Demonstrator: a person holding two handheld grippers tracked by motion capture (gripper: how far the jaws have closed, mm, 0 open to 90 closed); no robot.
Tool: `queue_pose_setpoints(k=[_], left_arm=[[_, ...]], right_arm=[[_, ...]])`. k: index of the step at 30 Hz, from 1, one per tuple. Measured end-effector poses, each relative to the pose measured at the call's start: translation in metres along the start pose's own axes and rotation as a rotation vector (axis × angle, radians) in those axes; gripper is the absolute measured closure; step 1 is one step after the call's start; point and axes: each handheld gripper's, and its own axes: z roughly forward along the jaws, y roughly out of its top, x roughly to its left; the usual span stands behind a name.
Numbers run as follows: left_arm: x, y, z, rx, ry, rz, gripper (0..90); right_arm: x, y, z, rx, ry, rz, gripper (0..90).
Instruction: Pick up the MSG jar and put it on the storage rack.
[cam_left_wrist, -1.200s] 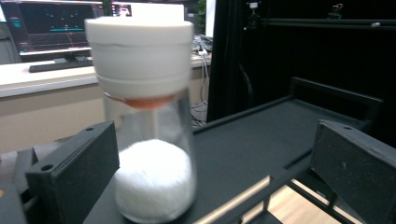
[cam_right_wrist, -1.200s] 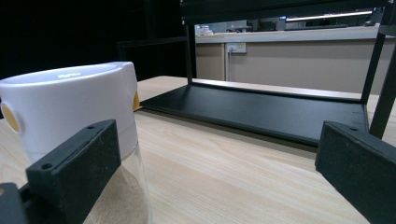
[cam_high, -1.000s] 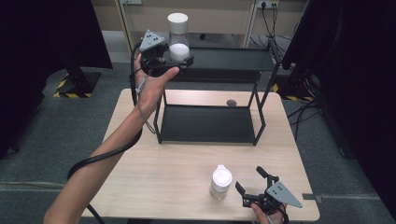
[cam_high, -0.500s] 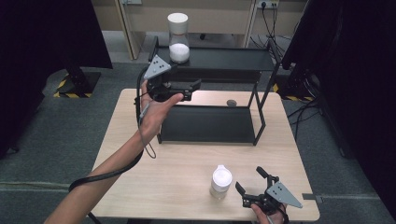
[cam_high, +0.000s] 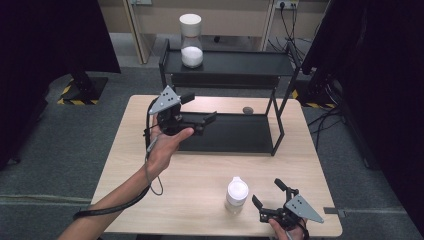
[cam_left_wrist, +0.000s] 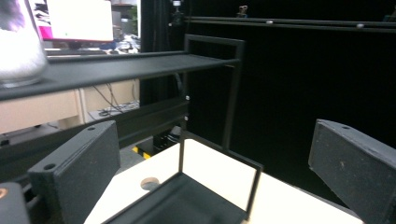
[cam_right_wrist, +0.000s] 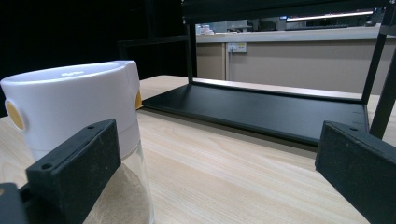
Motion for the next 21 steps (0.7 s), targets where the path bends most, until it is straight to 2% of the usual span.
queue_pose_setpoints(k=[3, 12, 14, 21], left_arm=[[-0.004, -0.009, -0.007, -0.005, -0.009, 0.015, 1.3], [-0.009, -0.038, -0.019, 0.008, -0.044, 0.021, 1.3], [-0.010, -0.049, -0.021, 0.015, -0.053, 0.006, 1.3], [-0.013, -0.065, -0.026, 0.015, -0.052, 0.016, 1.3]], right_arm=[[0.000, 0.000, 0.000, -0.001, -0.001, 0.000, 0.4], [0.001, 0.000, 0.000, 0.000, -0.001, -0.003, 0.4], [0.001, 0.000, 0.000, 0.000, -0.002, -0.004, 0.4], [0.001, 0.000, 0.000, 0.000, -0.003, -0.003, 0.4]])
